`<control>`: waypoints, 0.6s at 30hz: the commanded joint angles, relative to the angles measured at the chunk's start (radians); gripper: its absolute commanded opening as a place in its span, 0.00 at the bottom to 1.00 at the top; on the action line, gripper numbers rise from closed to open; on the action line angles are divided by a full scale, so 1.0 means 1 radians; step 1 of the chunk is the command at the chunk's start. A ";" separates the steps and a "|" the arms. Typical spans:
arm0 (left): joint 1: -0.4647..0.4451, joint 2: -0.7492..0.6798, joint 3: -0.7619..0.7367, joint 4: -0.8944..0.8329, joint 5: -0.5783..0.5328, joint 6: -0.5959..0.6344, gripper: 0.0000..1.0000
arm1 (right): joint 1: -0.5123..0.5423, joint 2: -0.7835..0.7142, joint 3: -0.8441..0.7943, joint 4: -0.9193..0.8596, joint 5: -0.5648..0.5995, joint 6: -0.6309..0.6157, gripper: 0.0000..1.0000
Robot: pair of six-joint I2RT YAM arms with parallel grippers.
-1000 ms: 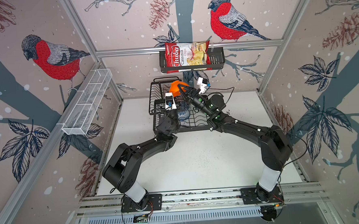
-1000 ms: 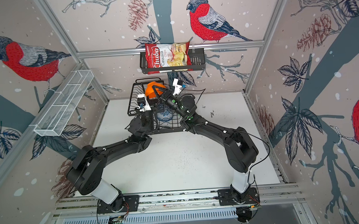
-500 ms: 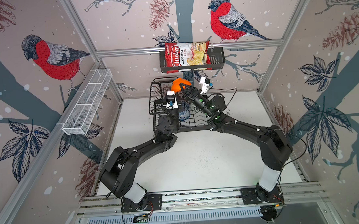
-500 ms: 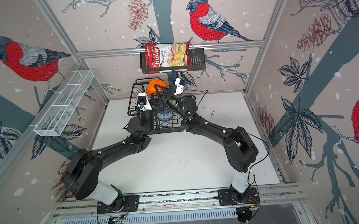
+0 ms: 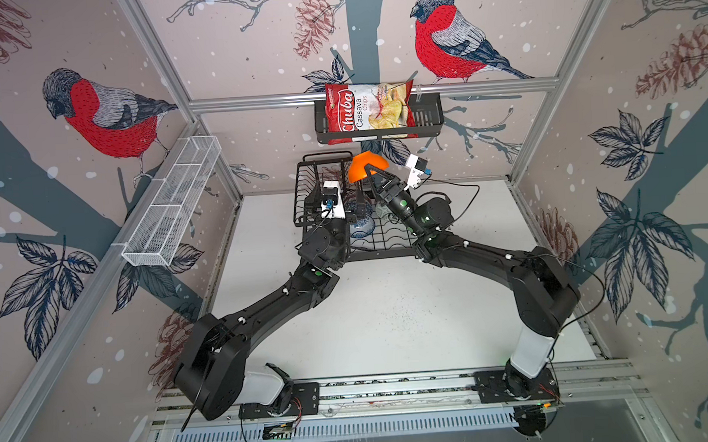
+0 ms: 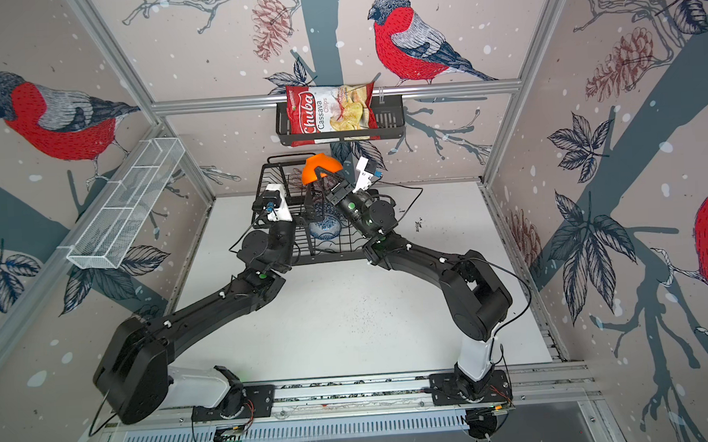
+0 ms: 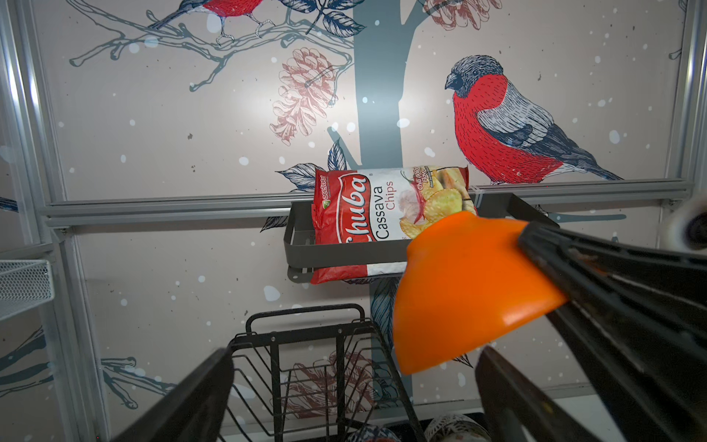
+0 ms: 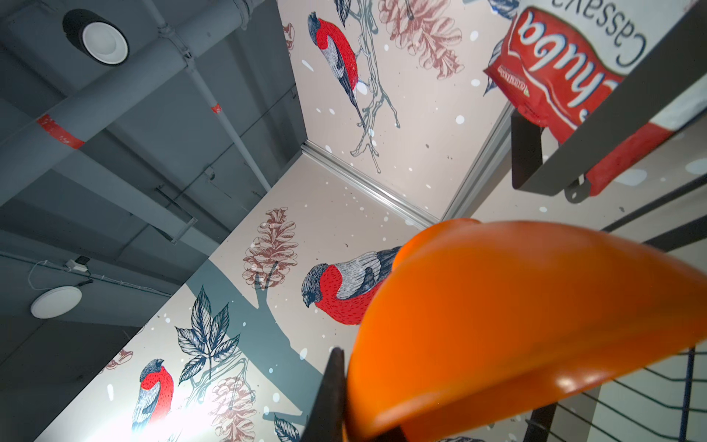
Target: Load the bowls into the dish rack
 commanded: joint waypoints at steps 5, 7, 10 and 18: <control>0.075 -0.068 0.106 -0.444 0.178 -0.185 0.98 | -0.045 -0.085 -0.086 0.082 0.083 -0.043 0.00; 0.089 -0.060 0.156 -0.526 0.215 -0.208 0.98 | -0.051 -0.108 -0.096 0.030 0.119 -0.056 0.00; 0.088 -0.043 0.204 -0.606 0.256 -0.231 0.98 | -0.064 -0.124 -0.135 0.009 0.182 -0.051 0.00; 0.099 0.038 0.271 -0.715 0.369 -0.265 0.98 | -0.109 -0.068 -0.153 -0.137 0.267 0.032 0.00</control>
